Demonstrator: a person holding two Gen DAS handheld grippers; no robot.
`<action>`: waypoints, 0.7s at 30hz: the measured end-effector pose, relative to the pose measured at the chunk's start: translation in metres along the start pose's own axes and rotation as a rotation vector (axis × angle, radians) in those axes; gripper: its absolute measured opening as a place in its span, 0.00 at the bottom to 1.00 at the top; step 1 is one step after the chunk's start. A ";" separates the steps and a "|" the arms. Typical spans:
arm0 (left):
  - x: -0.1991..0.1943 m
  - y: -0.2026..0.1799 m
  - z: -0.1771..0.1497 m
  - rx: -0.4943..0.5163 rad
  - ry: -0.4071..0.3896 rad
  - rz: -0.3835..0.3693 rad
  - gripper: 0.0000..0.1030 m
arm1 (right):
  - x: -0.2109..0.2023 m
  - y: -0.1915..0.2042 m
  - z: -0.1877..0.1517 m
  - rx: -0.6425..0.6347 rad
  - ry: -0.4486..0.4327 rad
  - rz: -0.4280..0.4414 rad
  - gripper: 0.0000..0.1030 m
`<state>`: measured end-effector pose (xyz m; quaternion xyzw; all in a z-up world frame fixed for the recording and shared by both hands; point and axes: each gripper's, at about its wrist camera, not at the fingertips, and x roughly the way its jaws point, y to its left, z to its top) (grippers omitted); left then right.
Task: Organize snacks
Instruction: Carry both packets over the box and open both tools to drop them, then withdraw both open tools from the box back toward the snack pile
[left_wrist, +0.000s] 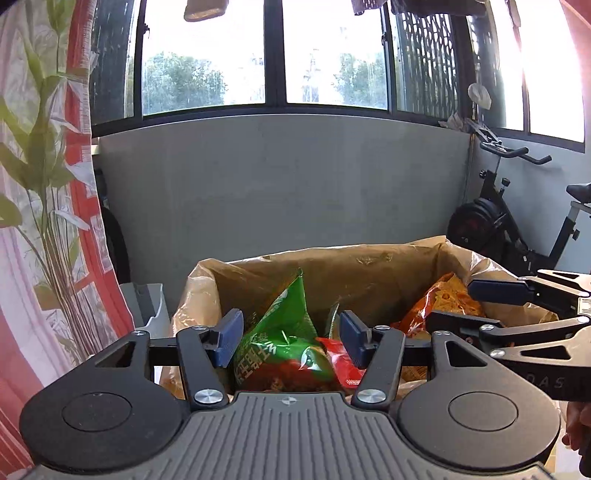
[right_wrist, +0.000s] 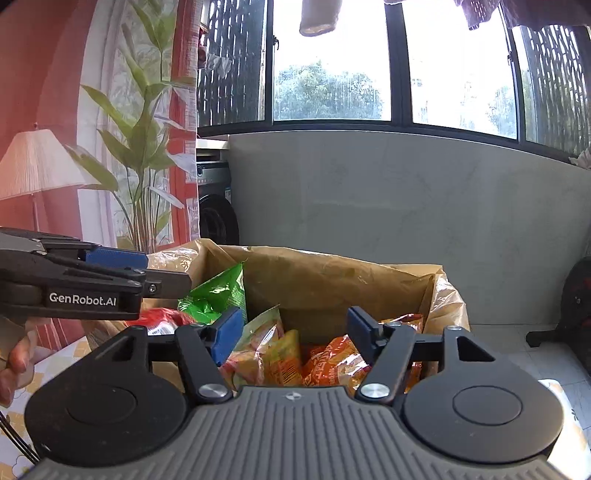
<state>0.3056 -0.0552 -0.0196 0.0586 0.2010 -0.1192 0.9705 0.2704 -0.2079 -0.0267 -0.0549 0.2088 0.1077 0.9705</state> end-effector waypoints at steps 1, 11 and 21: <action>0.000 0.007 -0.002 -0.014 0.003 0.001 0.58 | -0.002 -0.001 0.000 0.008 -0.004 0.002 0.63; -0.049 0.028 -0.019 -0.089 -0.021 0.012 0.60 | -0.042 0.002 -0.009 0.038 -0.028 0.006 0.63; -0.086 0.032 -0.049 -0.110 -0.004 0.016 0.61 | -0.092 0.004 -0.028 0.055 -0.042 -0.013 0.63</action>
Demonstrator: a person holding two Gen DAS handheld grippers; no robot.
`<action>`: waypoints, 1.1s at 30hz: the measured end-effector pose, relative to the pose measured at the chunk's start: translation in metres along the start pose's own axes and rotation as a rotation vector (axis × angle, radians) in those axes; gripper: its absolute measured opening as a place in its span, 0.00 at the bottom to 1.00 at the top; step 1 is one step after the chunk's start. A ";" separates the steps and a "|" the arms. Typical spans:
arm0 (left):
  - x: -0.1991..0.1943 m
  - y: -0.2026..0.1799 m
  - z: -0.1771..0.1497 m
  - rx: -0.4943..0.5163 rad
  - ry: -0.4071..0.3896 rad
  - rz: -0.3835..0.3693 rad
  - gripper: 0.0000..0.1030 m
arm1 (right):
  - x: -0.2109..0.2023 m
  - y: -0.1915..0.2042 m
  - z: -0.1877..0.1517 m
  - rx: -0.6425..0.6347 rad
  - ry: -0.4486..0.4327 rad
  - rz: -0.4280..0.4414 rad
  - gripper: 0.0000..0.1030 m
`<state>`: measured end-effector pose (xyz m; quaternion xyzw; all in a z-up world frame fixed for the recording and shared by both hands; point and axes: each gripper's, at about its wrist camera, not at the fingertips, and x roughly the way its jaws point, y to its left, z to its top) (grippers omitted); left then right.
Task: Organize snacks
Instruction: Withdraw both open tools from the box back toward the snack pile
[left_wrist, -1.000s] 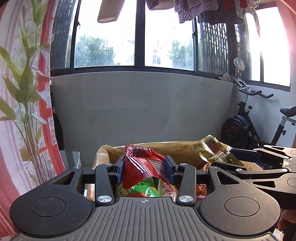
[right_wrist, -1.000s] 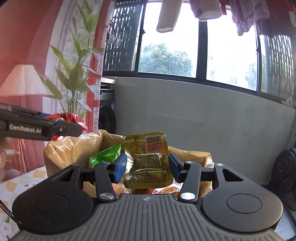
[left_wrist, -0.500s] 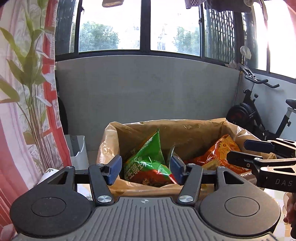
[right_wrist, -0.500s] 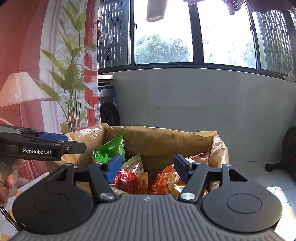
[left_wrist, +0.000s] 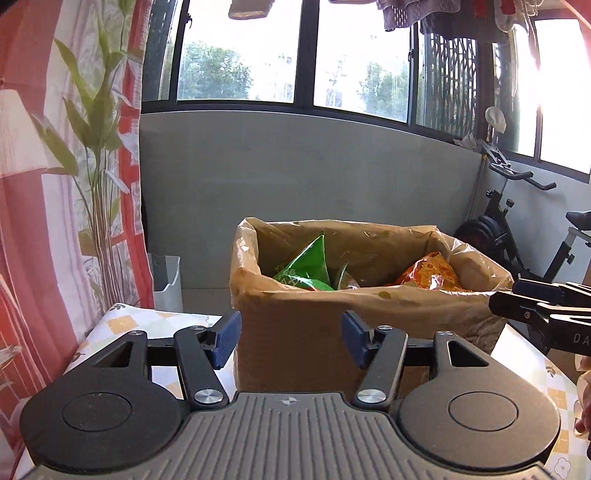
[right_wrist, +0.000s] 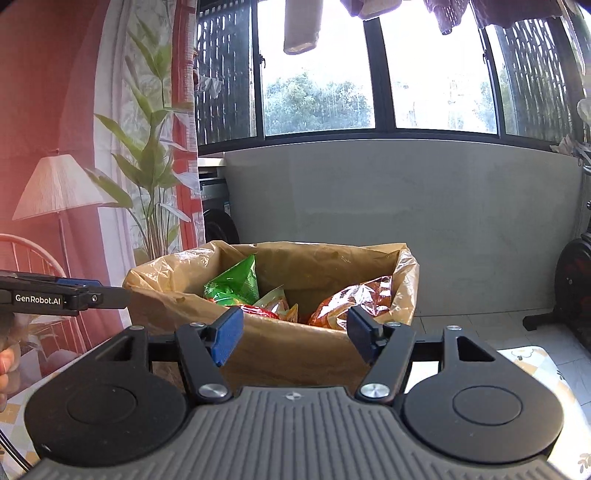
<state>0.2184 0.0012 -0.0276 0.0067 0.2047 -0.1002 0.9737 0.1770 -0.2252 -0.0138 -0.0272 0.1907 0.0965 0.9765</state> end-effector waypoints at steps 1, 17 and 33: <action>-0.002 0.000 -0.002 0.002 0.000 0.002 0.62 | -0.004 0.000 -0.002 0.001 0.000 -0.001 0.63; -0.018 -0.013 -0.058 0.047 0.017 -0.028 0.71 | -0.033 -0.005 -0.049 0.039 0.025 -0.016 0.75; -0.013 -0.003 -0.119 -0.058 0.106 0.064 0.74 | -0.039 -0.029 -0.125 0.125 0.193 -0.130 0.76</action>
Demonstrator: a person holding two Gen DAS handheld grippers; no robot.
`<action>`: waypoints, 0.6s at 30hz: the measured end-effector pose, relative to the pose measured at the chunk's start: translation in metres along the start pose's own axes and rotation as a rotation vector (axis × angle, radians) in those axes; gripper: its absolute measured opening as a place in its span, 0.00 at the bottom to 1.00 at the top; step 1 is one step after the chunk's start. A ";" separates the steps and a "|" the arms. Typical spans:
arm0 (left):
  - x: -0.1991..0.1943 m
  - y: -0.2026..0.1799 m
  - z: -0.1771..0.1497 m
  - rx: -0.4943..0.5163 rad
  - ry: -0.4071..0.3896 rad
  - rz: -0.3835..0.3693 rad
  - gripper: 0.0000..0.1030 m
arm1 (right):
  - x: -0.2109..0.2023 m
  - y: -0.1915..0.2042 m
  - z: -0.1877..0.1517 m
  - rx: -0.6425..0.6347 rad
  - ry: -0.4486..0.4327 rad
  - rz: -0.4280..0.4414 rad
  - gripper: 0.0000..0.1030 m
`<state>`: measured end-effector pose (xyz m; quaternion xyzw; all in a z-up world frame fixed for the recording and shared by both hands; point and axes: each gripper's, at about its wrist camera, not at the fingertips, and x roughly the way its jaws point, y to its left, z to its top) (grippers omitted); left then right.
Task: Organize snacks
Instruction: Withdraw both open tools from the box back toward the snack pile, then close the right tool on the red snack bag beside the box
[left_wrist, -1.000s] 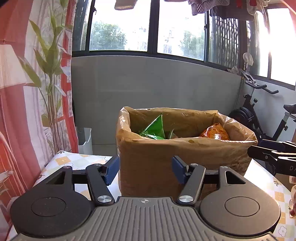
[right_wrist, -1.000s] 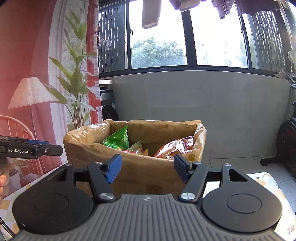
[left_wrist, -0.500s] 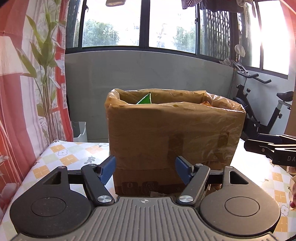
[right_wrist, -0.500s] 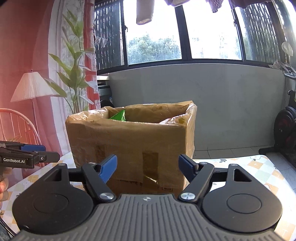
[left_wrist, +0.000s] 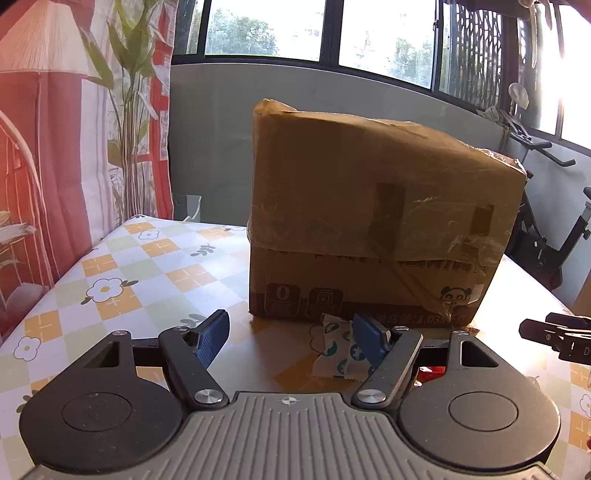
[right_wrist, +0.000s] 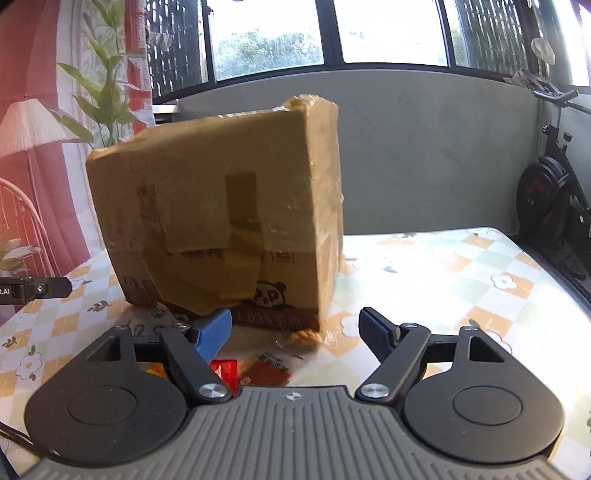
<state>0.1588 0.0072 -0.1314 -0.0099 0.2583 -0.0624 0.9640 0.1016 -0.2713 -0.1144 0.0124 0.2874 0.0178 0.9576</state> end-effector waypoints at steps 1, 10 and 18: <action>0.001 0.001 -0.002 0.000 0.005 -0.004 0.74 | 0.002 -0.002 -0.003 0.011 0.012 -0.001 0.76; 0.006 -0.005 -0.021 0.015 0.046 -0.039 0.74 | 0.014 0.000 -0.022 -0.003 0.093 -0.003 0.70; 0.009 -0.007 -0.028 0.022 0.058 -0.062 0.72 | 0.020 0.001 -0.025 -0.014 0.139 -0.031 0.70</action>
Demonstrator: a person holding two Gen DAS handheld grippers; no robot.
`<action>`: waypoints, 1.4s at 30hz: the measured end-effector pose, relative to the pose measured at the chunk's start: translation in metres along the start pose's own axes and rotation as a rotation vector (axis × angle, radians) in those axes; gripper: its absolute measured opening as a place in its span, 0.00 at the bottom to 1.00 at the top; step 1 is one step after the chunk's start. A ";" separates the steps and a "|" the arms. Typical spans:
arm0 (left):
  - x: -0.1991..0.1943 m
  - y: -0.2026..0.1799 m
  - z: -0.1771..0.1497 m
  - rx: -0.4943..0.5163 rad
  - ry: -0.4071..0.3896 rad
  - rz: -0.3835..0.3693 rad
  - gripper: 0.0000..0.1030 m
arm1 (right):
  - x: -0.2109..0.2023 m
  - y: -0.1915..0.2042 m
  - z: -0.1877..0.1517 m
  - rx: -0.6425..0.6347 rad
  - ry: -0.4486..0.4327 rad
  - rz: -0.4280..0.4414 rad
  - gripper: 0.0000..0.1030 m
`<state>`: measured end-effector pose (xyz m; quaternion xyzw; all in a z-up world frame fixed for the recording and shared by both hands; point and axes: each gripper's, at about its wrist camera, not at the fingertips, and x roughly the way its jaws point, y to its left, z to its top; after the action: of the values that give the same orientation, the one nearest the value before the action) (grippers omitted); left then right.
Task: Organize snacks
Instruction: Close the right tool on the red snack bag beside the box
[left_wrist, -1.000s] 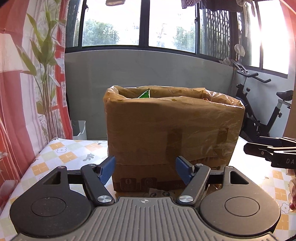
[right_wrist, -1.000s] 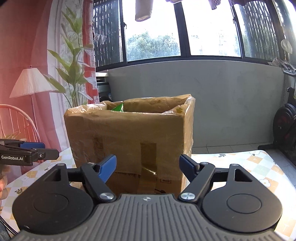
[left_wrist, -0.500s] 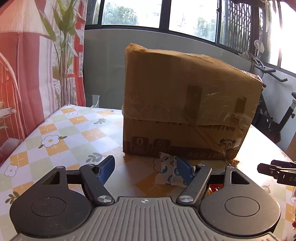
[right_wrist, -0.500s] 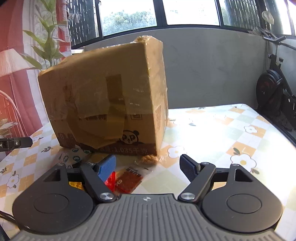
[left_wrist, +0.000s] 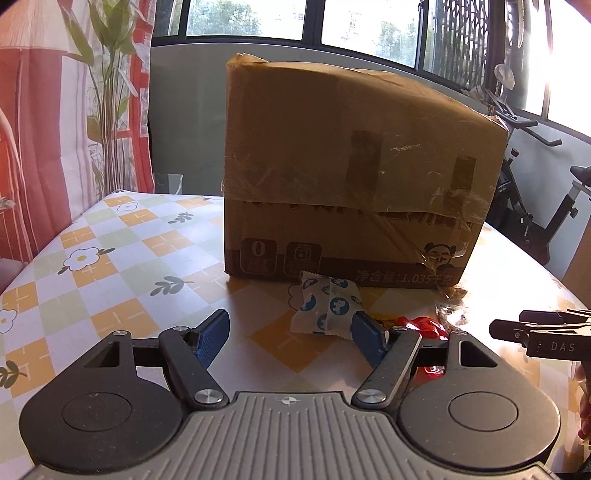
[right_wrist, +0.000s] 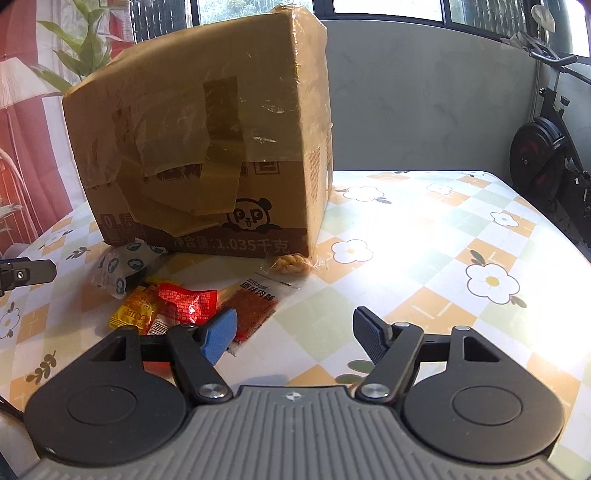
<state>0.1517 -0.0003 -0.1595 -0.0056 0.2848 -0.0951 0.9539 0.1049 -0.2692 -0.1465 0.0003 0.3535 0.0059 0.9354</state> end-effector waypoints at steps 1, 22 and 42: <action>0.000 -0.001 0.000 0.000 0.001 -0.006 0.72 | 0.000 0.000 0.000 -0.001 -0.001 0.003 0.70; 0.003 -0.001 -0.005 -0.013 0.002 -0.025 0.72 | 0.050 0.063 0.018 -0.161 0.066 0.184 0.57; 0.009 -0.004 -0.015 0.005 0.039 -0.044 0.72 | 0.038 0.071 -0.001 -0.258 0.002 0.158 0.48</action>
<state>0.1499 -0.0050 -0.1770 -0.0076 0.3030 -0.1169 0.9458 0.1324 -0.1979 -0.1720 -0.0923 0.3497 0.1247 0.9239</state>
